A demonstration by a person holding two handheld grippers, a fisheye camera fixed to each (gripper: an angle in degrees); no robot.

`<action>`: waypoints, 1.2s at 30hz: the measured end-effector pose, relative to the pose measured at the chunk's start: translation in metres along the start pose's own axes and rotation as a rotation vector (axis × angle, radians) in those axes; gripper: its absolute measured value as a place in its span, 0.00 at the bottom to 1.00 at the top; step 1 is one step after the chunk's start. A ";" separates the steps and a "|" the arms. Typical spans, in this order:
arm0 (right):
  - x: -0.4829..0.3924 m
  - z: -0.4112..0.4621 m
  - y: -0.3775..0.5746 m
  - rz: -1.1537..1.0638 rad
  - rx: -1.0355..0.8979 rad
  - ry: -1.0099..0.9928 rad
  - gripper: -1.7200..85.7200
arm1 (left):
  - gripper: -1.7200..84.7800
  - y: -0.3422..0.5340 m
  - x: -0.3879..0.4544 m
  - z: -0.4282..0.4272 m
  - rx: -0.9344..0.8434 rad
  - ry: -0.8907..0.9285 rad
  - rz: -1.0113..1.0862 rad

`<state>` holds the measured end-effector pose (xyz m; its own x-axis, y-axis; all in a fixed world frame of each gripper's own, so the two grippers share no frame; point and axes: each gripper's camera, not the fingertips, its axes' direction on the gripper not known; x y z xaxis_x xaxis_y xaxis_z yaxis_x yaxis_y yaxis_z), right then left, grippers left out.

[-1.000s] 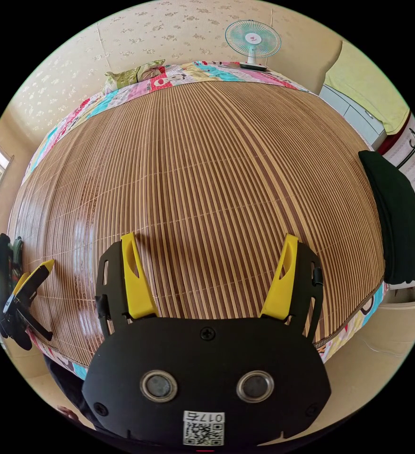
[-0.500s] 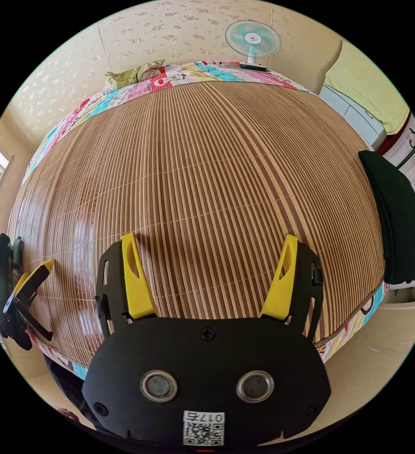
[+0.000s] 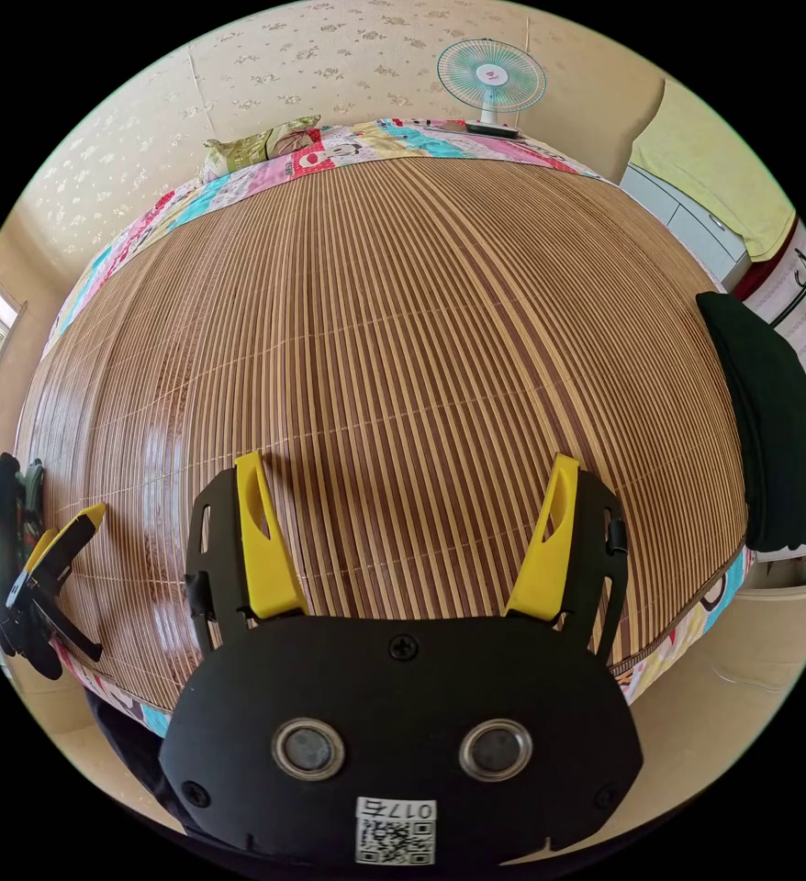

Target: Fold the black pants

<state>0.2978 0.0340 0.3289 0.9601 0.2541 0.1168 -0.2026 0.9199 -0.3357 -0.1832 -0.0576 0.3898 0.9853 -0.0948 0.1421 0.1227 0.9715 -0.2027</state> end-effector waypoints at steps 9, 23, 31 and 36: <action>-0.002 0.001 0.003 0.000 0.000 0.000 0.46 | 0.45 0.002 0.003 -0.002 0.000 0.000 -0.001; -0.009 0.003 0.008 0.001 0.000 0.000 0.46 | 0.44 0.004 0.010 -0.005 0.000 0.001 -0.002; -0.014 0.004 0.010 0.002 0.000 -0.001 0.46 | 0.44 0.006 0.015 -0.007 -0.001 0.001 -0.002; -0.018 0.004 0.011 0.002 0.000 -0.001 0.46 | 0.44 0.007 0.019 -0.009 -0.001 0.002 -0.003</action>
<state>0.2770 0.0408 0.3269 0.9596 0.2561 0.1169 -0.2045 0.9195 -0.3357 -0.1623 -0.0548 0.3828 0.9852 -0.0979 0.1407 0.1255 0.9711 -0.2029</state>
